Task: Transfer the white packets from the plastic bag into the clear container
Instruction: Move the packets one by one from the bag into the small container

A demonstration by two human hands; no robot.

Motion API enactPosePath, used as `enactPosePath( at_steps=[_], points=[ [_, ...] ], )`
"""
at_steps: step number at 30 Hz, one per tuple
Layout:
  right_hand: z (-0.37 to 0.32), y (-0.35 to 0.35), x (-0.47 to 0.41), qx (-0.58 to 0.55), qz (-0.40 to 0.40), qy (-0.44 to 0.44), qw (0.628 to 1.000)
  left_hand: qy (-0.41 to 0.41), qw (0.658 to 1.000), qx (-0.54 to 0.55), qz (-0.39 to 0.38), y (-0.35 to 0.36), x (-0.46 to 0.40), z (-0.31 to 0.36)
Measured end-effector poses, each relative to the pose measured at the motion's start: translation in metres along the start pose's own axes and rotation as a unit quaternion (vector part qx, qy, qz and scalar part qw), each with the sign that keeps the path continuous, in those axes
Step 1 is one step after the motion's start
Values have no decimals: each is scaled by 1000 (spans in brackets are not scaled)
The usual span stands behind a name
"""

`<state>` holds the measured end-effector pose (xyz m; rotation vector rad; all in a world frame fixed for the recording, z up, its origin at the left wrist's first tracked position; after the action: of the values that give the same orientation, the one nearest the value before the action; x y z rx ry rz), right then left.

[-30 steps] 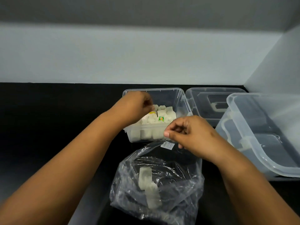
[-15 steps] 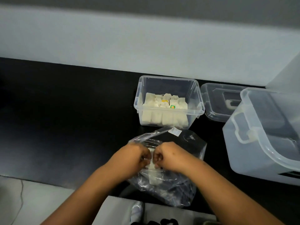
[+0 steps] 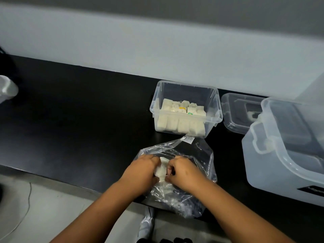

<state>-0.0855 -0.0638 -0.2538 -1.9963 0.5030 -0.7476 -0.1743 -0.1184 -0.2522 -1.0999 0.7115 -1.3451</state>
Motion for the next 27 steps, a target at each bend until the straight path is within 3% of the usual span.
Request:
enactPosePath(
  at_steps=[14, 21, 27],
  points=[
    [25, -44, 14, -70, 99, 42, 992, 9, 999, -50, -16, 2, -7, 7],
    [27, -56, 13, -85, 126, 49, 987, 53, 990, -131, 30, -6, -5, 27],
    [33, -77, 15, -121, 157, 62, 978, 80, 989, -101, 78, -23, -8, 34]
  ],
)
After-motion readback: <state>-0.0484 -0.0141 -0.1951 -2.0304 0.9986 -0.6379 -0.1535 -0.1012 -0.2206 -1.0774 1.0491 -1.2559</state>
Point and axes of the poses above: each hand's wrist, its own x-axis away from the middle knuckle, its own y-axis out of the palm, z = x × y, the point moved 9 cm from there along -x, towards the middle knuckle, and after that the axes turned 5 degrees about x, right-handed, at the moved point
